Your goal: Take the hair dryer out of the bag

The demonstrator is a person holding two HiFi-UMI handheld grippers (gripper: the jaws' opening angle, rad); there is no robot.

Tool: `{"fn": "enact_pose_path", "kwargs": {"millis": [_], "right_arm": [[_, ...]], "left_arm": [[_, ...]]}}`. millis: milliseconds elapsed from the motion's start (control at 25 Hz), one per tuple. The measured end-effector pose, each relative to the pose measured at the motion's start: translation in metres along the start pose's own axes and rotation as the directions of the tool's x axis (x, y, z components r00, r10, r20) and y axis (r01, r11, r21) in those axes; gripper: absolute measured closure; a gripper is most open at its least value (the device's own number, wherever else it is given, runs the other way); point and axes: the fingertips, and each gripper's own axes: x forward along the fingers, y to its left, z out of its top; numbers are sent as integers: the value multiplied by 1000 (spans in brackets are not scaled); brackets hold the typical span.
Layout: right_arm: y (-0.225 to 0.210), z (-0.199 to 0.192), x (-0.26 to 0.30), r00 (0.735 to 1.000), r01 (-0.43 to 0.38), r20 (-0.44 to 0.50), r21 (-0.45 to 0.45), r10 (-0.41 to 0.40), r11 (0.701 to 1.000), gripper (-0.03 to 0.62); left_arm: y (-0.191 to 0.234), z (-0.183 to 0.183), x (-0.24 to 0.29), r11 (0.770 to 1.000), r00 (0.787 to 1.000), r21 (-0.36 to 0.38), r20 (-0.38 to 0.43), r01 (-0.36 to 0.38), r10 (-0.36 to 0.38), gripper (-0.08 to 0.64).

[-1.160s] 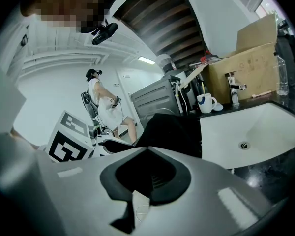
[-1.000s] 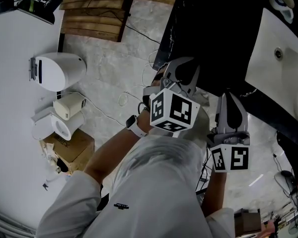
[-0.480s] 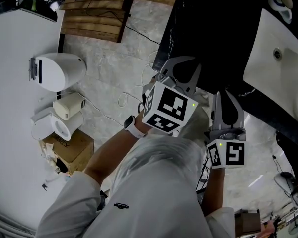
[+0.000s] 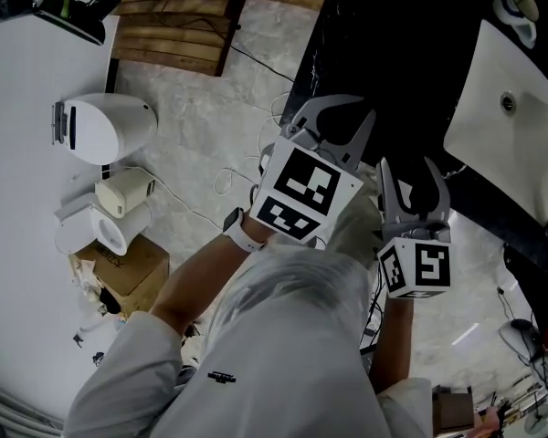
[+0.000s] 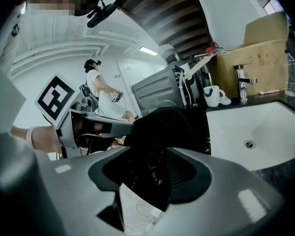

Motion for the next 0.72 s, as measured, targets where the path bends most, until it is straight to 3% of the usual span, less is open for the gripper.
{"fn": "enact_pose_path", "kwargs": {"millis": [720], "right_arm": [[-15, 17, 53, 993, 98, -70, 5, -97, 995, 325]], "left_arm": [[12, 35, 18, 999, 999, -35, 16, 34, -33, 540]]}}
